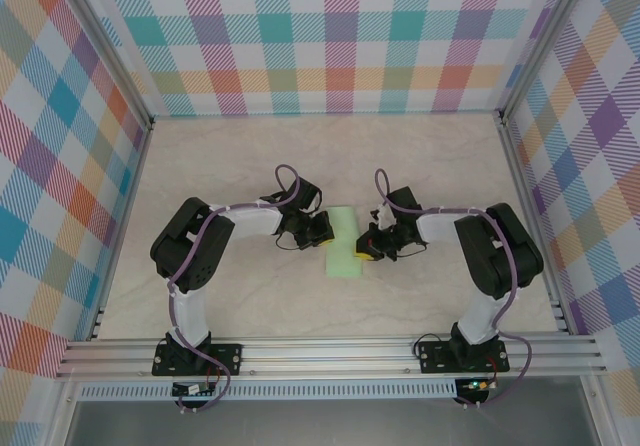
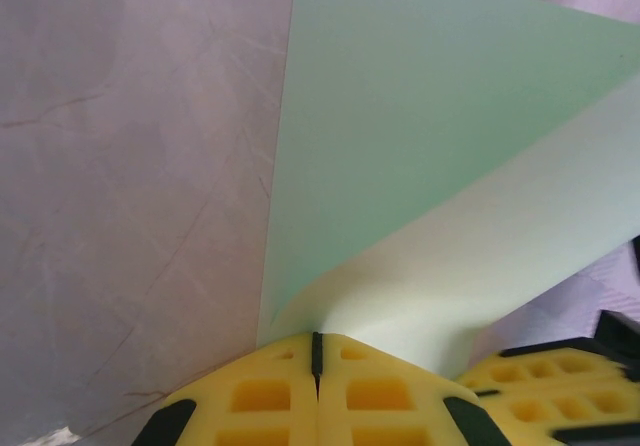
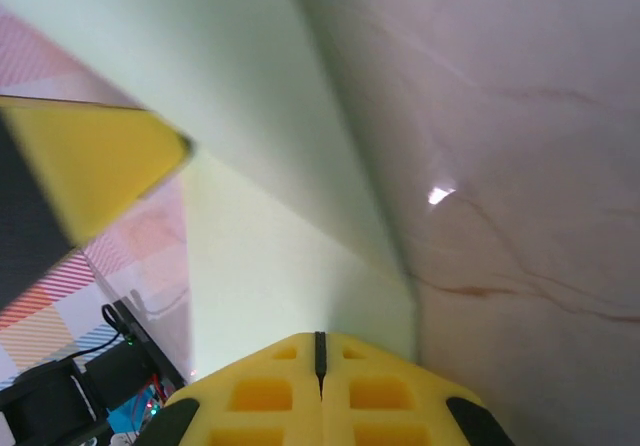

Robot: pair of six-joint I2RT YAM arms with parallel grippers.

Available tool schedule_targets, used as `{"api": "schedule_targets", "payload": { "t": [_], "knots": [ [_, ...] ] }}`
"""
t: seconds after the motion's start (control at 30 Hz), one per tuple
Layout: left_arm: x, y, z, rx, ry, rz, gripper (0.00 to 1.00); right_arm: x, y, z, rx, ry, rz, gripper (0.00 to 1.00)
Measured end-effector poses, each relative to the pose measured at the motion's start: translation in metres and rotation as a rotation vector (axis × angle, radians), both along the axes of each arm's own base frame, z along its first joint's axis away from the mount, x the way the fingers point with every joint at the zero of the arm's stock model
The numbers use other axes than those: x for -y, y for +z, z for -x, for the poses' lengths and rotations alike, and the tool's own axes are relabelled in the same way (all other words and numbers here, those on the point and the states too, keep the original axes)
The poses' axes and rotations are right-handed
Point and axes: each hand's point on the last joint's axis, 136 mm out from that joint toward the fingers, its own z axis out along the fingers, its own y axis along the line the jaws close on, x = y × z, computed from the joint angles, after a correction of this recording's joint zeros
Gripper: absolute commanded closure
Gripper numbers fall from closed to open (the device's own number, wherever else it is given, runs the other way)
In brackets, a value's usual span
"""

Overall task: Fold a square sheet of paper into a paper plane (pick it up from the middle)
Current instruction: Fold the square sheet of paper in half at the center of the table.

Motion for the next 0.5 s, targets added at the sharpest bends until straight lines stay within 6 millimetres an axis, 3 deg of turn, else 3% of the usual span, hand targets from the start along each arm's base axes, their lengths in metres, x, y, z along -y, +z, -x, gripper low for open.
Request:
{"api": "schedule_targets", "payload": {
  "t": [0.27, 0.5],
  "knots": [
    [0.000, 0.000, 0.000, 0.001, -0.002, -0.001, 1.00, 0.002, 0.002, 0.002, 0.018, 0.018, 0.001, 1.00],
    [0.000, 0.000, 0.000, 0.002, -0.003, -0.002, 1.00, 0.000, 0.023, 0.006, 0.062, 0.029, -0.044, 1.00]
  ]
}}
